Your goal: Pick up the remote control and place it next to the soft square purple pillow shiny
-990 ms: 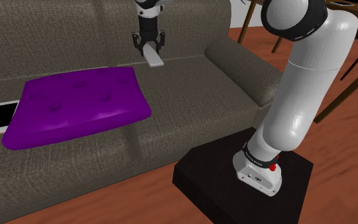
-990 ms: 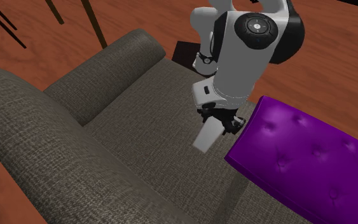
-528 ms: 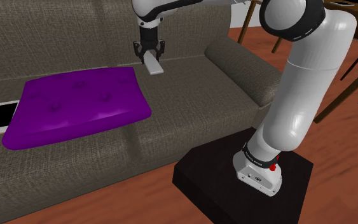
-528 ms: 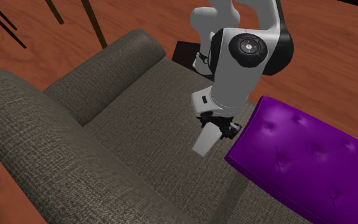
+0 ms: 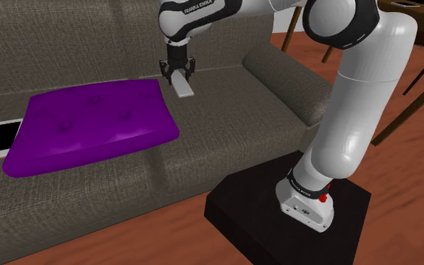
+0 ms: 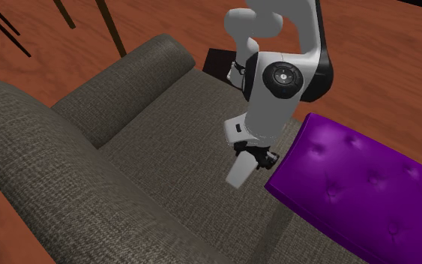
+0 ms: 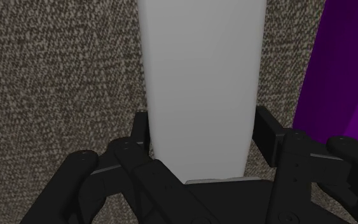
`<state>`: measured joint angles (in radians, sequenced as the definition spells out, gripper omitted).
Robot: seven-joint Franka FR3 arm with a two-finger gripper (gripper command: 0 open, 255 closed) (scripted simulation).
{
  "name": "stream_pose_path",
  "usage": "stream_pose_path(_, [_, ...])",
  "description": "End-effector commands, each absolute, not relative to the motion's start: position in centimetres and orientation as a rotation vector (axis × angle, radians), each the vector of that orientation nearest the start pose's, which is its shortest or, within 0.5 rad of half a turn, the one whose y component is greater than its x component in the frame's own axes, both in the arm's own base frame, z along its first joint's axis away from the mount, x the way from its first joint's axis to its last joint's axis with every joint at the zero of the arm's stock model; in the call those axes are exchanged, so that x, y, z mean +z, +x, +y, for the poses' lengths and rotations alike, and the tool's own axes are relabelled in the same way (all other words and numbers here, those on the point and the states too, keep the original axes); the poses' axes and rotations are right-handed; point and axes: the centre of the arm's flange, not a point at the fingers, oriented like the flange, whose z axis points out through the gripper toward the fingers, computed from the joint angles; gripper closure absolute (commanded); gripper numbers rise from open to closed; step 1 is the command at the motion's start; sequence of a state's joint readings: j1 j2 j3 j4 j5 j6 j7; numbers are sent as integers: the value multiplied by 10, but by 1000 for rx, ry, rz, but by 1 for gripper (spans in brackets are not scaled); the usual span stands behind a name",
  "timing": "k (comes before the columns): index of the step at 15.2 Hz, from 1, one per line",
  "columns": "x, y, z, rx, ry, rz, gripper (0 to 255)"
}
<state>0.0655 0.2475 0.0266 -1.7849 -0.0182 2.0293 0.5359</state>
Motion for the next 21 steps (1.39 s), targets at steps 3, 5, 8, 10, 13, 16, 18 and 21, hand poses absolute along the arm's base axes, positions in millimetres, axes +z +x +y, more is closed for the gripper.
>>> stream_pose_path(3, [395, 624, 56, -2, -3077, 682, 255])
stream_pose_path(5, [384, 624, 56, -2, -3077, 682, 255])
stream_pose_path(8, [368, 624, 56, -2, -3077, 682, 255])
stream_pose_path(10, [358, 624, 56, -2, -3077, 682, 255])
stream_pose_path(13, [341, 624, 56, -2, -3077, 682, 255])
stream_pose_path(16, [341, 624, 56, -2, -3077, 682, 255])
stream_pose_path(18, [341, 624, 56, -2, -3077, 682, 255])
stream_pose_path(21, [341, 624, 56, -2, -3077, 682, 255])
